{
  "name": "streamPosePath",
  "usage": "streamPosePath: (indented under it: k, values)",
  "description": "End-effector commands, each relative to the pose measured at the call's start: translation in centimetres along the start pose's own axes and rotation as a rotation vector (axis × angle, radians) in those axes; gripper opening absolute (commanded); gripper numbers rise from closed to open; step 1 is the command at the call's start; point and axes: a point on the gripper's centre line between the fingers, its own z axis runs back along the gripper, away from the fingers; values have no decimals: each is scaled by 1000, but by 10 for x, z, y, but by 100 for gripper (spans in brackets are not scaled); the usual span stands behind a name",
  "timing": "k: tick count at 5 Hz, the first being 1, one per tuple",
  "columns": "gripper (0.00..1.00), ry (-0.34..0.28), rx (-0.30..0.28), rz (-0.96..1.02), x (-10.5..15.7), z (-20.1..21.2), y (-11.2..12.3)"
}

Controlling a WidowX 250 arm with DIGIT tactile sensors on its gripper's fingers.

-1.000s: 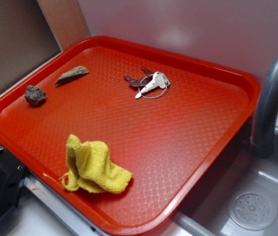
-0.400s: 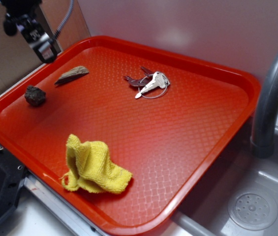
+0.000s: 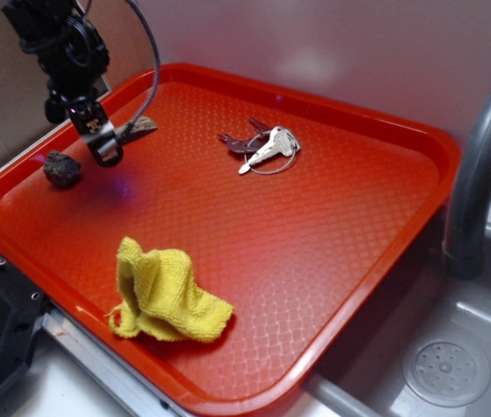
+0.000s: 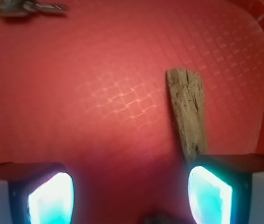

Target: Grab the wood chip.

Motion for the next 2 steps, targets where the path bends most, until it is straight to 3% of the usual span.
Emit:
streamPosePath:
  k: [1, 2]
  values:
    - [100, -81, 33, -11, 19, -13, 10]
    - [100, -94, 70, 47, 24, -27, 11]
